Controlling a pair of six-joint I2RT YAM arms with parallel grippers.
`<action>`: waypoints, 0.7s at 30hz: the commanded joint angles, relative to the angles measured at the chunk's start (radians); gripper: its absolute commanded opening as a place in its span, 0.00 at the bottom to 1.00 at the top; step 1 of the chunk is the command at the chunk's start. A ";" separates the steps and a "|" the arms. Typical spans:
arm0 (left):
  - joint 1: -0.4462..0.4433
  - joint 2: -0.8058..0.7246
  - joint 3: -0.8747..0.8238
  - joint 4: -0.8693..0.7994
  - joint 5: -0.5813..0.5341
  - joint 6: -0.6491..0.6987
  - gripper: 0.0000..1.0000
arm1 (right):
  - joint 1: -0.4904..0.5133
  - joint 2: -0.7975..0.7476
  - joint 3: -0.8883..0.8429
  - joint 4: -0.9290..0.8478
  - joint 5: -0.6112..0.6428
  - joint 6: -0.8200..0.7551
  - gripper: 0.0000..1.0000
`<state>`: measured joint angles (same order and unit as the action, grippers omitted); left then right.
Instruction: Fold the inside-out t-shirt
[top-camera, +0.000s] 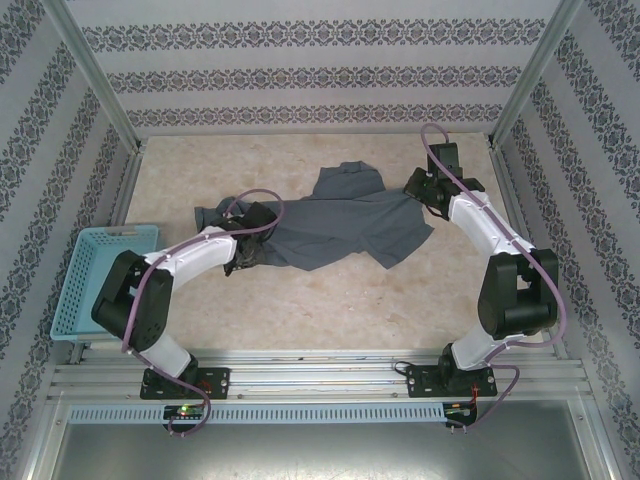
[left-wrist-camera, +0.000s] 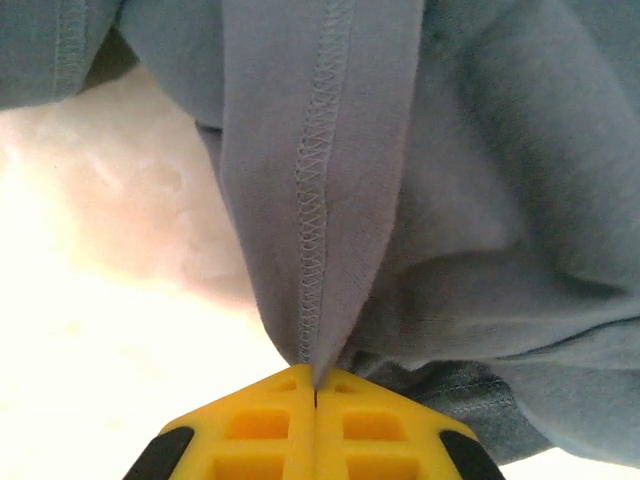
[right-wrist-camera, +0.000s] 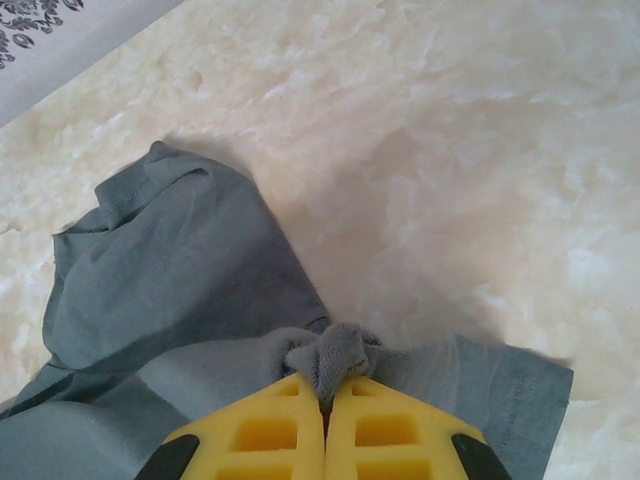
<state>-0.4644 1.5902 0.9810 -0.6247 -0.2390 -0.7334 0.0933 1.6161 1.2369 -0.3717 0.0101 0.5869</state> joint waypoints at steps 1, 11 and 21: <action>0.022 -0.090 -0.044 0.060 0.006 0.045 0.00 | -0.007 0.015 0.049 -0.033 0.023 -0.016 0.00; 0.149 -0.403 -0.104 0.068 0.043 0.108 0.00 | 0.006 0.275 0.340 -0.165 -0.033 -0.097 0.27; 0.222 -0.403 -0.133 0.094 0.095 0.117 0.00 | -0.100 0.063 -0.006 -0.142 0.004 -0.087 0.58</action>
<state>-0.2649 1.1839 0.8566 -0.5579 -0.1593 -0.6350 0.0124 1.7119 1.3006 -0.4919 -0.0154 0.4938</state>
